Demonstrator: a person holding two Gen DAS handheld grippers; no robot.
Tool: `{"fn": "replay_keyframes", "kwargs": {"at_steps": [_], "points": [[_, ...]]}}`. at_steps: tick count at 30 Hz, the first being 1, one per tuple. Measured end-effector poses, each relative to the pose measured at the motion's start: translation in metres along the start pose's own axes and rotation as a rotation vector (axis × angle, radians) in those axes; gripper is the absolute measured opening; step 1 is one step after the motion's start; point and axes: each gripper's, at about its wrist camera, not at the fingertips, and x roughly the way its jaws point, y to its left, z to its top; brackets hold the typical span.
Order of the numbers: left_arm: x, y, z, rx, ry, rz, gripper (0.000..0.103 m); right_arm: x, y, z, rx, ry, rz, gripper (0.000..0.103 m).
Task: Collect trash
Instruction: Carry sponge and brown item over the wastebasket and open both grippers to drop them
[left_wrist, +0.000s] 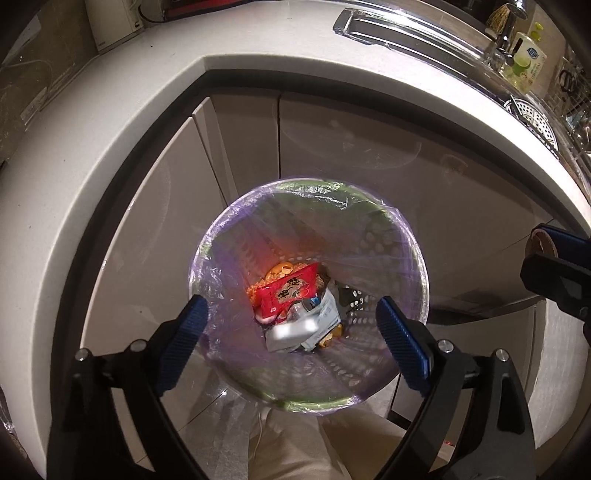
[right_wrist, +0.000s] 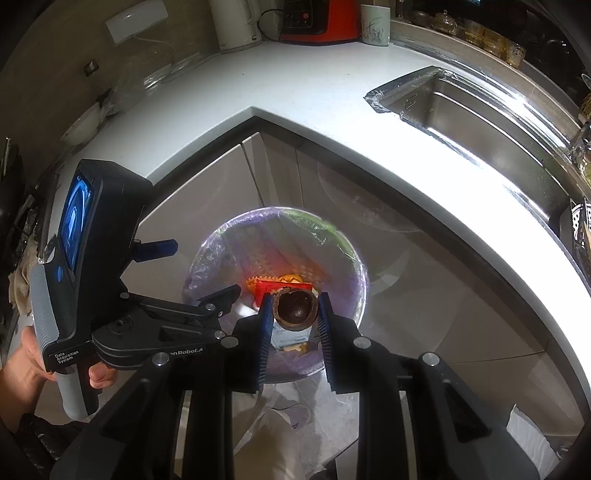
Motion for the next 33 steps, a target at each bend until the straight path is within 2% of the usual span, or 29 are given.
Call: {"fn": "replay_keyframes", "kwargs": {"at_steps": [8,20,27,30,33], "points": [[-0.013,0.003,0.002,-0.004,-0.011,0.011,0.088,0.000,0.000,0.001,0.002,-0.002,0.002,0.025],[-0.106,0.030,-0.003,-0.116,-0.167,0.040,0.094,0.003,0.007,0.003,-0.016,-0.012,0.035,0.025],[-0.127,0.040,-0.002,-0.133,-0.203,0.058,0.095,0.008,0.014,0.005,-0.037,-0.011,0.051,0.025],[-0.129,0.043,-0.004,-0.148,-0.200,0.059,0.095,0.022,0.013,0.005,-0.050,-0.007,0.059,0.025],[-0.131,0.046,-0.006,-0.153,-0.200,0.066,0.095,0.052,0.012,0.002,-0.074,0.035,0.045,0.025]]}}
